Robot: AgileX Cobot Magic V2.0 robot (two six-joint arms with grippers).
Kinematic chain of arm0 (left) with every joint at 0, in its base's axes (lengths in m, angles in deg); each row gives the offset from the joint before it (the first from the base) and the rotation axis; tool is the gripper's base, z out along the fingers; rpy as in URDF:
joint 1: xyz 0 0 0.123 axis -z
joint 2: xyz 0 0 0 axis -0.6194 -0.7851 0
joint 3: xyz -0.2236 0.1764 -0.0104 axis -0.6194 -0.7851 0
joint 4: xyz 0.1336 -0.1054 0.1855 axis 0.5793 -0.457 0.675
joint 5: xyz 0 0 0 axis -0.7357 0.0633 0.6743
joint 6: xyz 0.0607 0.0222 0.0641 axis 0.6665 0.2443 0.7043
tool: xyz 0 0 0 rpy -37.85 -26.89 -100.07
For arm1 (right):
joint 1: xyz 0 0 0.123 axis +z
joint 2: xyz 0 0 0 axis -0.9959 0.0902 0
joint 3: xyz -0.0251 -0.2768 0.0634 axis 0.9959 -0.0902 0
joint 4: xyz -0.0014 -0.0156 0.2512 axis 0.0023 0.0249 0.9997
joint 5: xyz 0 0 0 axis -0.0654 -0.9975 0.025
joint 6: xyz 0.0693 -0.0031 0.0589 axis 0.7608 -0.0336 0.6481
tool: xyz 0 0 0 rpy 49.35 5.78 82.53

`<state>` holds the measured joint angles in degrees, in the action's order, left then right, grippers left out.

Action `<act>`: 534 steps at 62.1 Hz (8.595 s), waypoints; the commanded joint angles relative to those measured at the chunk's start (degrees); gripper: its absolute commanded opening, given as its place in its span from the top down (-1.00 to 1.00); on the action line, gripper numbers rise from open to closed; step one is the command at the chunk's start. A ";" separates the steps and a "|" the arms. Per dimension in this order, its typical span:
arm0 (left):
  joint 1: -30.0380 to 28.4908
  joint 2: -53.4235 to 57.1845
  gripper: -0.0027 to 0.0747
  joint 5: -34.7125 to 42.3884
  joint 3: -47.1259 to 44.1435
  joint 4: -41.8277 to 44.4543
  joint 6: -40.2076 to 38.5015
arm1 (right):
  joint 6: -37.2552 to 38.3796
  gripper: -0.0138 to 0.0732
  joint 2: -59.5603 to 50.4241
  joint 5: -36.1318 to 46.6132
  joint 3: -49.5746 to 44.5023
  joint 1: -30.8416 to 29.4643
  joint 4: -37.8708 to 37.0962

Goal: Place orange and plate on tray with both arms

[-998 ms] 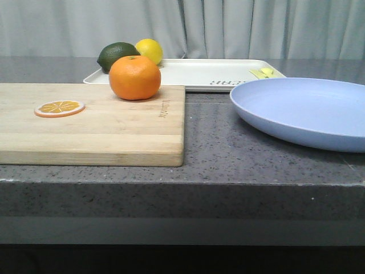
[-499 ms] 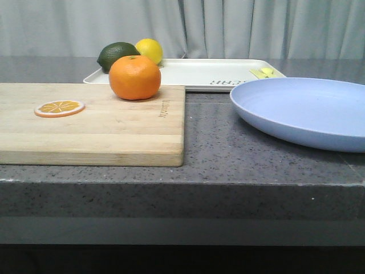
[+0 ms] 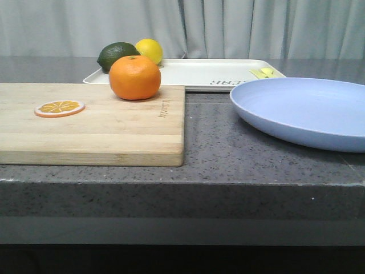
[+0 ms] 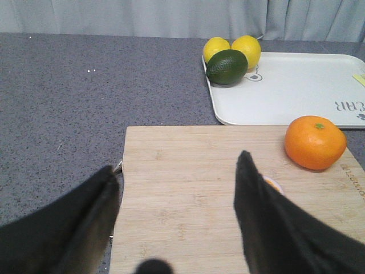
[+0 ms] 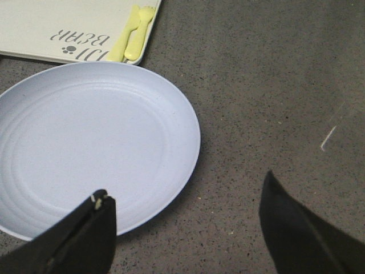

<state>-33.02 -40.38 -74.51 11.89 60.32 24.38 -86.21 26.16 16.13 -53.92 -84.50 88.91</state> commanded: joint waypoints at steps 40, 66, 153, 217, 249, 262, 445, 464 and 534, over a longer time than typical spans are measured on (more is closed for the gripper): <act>23.46 -35.55 -0.74 6.80 21.14 0.62 4.35 | -2.87 -0.63 0.57 0.44 2.28 10.44 0.11; 25.21 -58.81 -0.82 3.10 39.89 1.11 4.35 | -2.87 -0.63 0.57 0.44 2.22 10.43 0.11; 38.44 -76.11 -0.26 -5.72 63.86 1.23 4.35 | -2.87 -0.63 0.57 0.38 2.22 10.43 0.11; 49.29 -91.12 -0.83 -9.55 82.72 1.23 4.35 | -2.87 -0.63 0.57 0.91 2.22 10.43 0.06; 42.60 -71.21 -0.80 -17.41 75.86 1.90 0.90 | -2.87 -0.63 0.57 0.86 2.22 10.43 0.06; 40.31 -59.50 -0.80 -17.03 63.99 4.10 0.90 | -2.87 -0.63 0.57 0.80 2.22 10.43 0.06; 25.45 -6.23 -0.80 -13.91 12.04 6.17 -0.57 | -17.25 0.12 53.48 -25.13 22.70 -25.59 46.60; 25.45 -6.23 -0.80 -13.91 12.04 6.17 -0.57 | -17.25 0.12 53.90 -24.46 22.70 -25.59 46.22; 25.45 -6.23 -0.80 -13.77 12.04 6.17 -0.57 | -18.88 0.84 55.51 -27.24 22.75 -25.59 45.36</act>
<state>-7.47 -46.55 -92.74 22.50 66.57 24.40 -104.37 83.46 -9.06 -32.42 -109.89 131.41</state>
